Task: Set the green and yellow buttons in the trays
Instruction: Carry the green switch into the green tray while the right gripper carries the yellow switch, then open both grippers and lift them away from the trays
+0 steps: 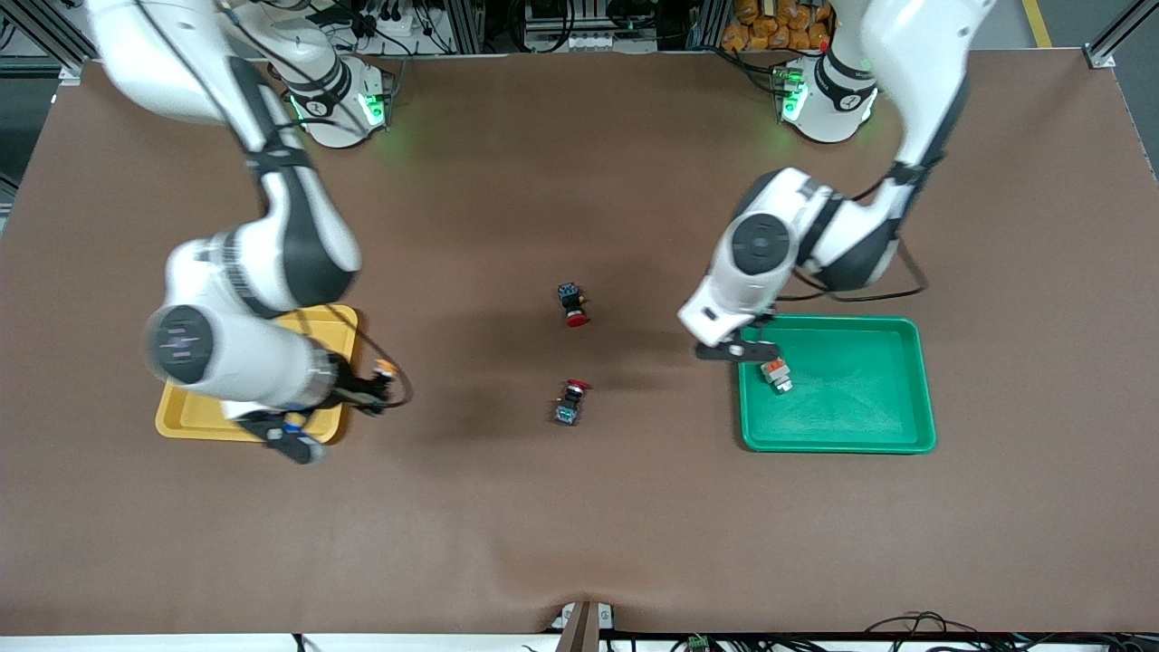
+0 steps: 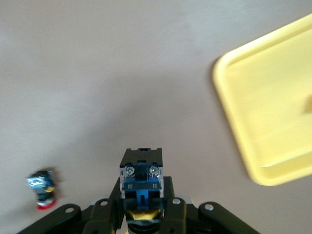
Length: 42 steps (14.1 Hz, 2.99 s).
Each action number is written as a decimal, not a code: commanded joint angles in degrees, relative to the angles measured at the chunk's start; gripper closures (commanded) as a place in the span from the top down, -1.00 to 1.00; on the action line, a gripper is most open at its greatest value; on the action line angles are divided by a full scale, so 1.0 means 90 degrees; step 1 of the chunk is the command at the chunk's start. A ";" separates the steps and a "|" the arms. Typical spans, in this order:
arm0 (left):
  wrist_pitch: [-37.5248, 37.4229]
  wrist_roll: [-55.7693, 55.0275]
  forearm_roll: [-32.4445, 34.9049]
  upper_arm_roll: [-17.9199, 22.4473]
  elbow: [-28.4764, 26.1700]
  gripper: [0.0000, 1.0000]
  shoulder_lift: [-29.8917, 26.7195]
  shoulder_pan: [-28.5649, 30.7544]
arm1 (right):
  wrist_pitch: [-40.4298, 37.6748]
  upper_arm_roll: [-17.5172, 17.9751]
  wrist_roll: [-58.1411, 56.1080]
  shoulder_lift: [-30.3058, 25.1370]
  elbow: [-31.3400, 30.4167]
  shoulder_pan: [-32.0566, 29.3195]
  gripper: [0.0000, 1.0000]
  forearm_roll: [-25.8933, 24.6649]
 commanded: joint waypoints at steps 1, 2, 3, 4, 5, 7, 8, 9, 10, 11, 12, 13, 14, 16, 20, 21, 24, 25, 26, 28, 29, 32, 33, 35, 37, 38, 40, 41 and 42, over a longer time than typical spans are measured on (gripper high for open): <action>-0.0089 0.1248 -0.0075 -0.0096 -0.0073 -1.00 -0.0102 0.0976 | -0.0300 0.0129 -0.0971 -0.0324 -0.0262 -0.0668 -1.00 0.0076; -0.0089 0.1455 -0.0066 -0.0087 -0.0053 -1.00 -0.0082 0.1182 | -0.0349 0.0129 -0.1372 -0.0325 -0.0272 -0.0855 -1.00 0.0076; -0.0089 0.1603 -0.0066 -0.0077 -0.0034 -1.00 -0.0072 0.1300 | -0.0379 0.0129 -0.1675 -0.0325 -0.0311 -0.0982 -1.00 0.0076; -0.0089 0.1720 -0.0037 -0.0067 -0.0034 -1.00 -0.0043 0.1427 | -0.0350 0.0119 -0.1901 -0.0325 -0.0447 -0.1080 -1.00 0.0047; -0.0060 0.1799 0.0002 -0.0057 -0.0043 -1.00 0.0054 0.1641 | -0.0292 0.0109 -0.2106 -0.0325 -0.0622 -0.1168 -1.00 0.0018; 0.0037 0.1916 0.0042 -0.0057 -0.0043 -1.00 0.0230 0.1867 | -0.0068 0.0109 -0.2468 -0.0344 -0.0896 -0.1363 -1.00 0.0018; 0.0125 0.1955 0.0110 -0.0028 -0.0043 -1.00 0.0269 0.1897 | 0.0098 0.0109 -0.2576 -0.0344 -0.1061 -0.1393 -1.00 0.0008; 0.0213 0.1956 0.0246 -0.0028 -0.0053 -1.00 0.0376 0.2003 | 0.0351 0.0109 -0.2616 -0.0354 -0.1305 -0.1394 -1.00 -0.0002; 0.0310 0.1956 0.0276 -0.0028 -0.0072 -1.00 0.0474 0.2043 | 0.0624 0.0109 -0.2616 -0.0383 -0.1549 -0.1394 -1.00 -0.0031; 0.0427 0.1956 0.0286 -0.0018 -0.0063 -1.00 0.0601 0.2092 | 0.0917 0.0099 -0.2616 -0.0451 -0.1851 -0.1394 -1.00 -0.0089; 0.0554 0.1956 0.0286 -0.0028 -0.0053 -1.00 0.0737 0.2218 | 0.1297 0.0099 -0.2616 -0.0568 -0.2241 -0.1394 -1.00 -0.0157; 0.0671 0.1956 0.0286 -0.0018 -0.0053 -1.00 0.0835 0.2238 | 0.1639 0.0099 -0.2626 -0.0617 -0.2544 -0.1394 -1.00 -0.0206; 0.0701 0.1946 0.0286 -0.0018 -0.0034 -1.00 0.0885 0.2229 | 0.1923 0.0099 -0.2703 -0.0637 -0.2780 -0.1403 -1.00 -0.0255; 0.0702 0.1839 0.0276 -0.0018 0.0005 -0.86 0.0924 0.2190 | 0.2150 0.0099 -0.2947 -0.0637 -0.2967 -0.1529 -1.00 -0.0256; 0.0692 0.1809 0.0266 -0.0018 0.0161 1.00 0.1090 0.2238 | 0.2092 0.0109 -0.3300 -0.0734 -0.2977 -0.1725 1.00 -0.0246; 0.0692 0.1809 0.0266 -0.0018 0.0171 1.00 0.1090 0.2248 | 0.2062 0.0109 -0.3300 -0.0803 -0.2977 -0.1716 1.00 -0.0246; 0.0663 0.1819 0.0276 -0.0018 0.0230 1.00 0.1042 0.2229 | 0.1693 0.0109 -0.3319 -0.1202 -0.2987 -0.1716 1.00 -0.0246; 0.0634 0.1819 0.0276 -0.0018 0.0269 1.00 0.1012 0.2210 | 0.1565 0.0109 -0.3348 -0.1358 -0.2997 -0.1725 1.00 -0.0246; 0.0624 0.1819 0.0276 -0.0028 0.0269 1.00 0.0973 0.2190 | 0.1448 0.0109 -0.3435 -0.1495 -0.3006 -0.1706 1.00 -0.0246; 0.0624 0.1838 0.0276 -0.0028 0.0279 1.00 0.0788 0.2200 | 0.1369 0.0109 -0.3757 -0.1972 -0.3337 -0.1657 1.00 -0.0246; 0.0575 0.1838 0.0276 -0.0038 0.0298 1.00 0.0662 0.2209 | 0.1359 0.0119 -0.3952 -0.2255 -0.3522 -0.1648 1.00 -0.0246; 0.0079 0.1848 0.0276 -0.0086 0.0541 1.00 0.0456 0.2190 | 0.0746 0.0158 -0.4139 -0.2823 -0.3447 -0.1492 1.00 -0.0265; -0.0184 0.1848 0.0228 -0.0096 0.0726 1.00 0.0436 0.2190 | 0.0502 0.0158 -0.4139 -0.2950 -0.3340 -0.1404 1.00 -0.0285; -0.0654 0.1877 0.0198 -0.0116 0.1010 1.00 0.0290 0.2180 | -0.0131 0.0168 -0.4130 -0.3059 -0.2824 -0.1355 1.00 -0.0499; -0.0957 0.1868 0.0179 -0.0261 0.1128 1.00 0.0056 0.2219 | -0.0796 0.0168 -0.4062 -0.3049 -0.2150 -0.1238 1.00 -0.0655; -0.1200 0.1877 0.0140 -0.0301 0.1235 1.00 -0.0013 0.2229 | -0.1099 0.0168 -0.4052 -0.3059 -0.1896 -0.1247 1.00 -0.0704; -0.1688 0.1887 0.0130 -0.0340 0.1595 1.00 -0.0101 0.2219 | -0.1695 0.0158 -0.4032 -0.3088 -0.1505 -0.1305 1.00 -0.0734; -0.1991 0.1936 0.0081 -0.0340 0.1829 1.00 -0.0101 0.2219 | -0.1939 0.0139 -0.4032 -0.3156 -0.1319 -0.1315 1.00 -0.0734; -0.2158 0.1946 -0.0035 -0.0331 0.2015 1.00 -0.0140 0.2200 | -0.2116 0.0119 -0.4032 -0.3263 -0.1230 -0.1315 1.00 -0.0734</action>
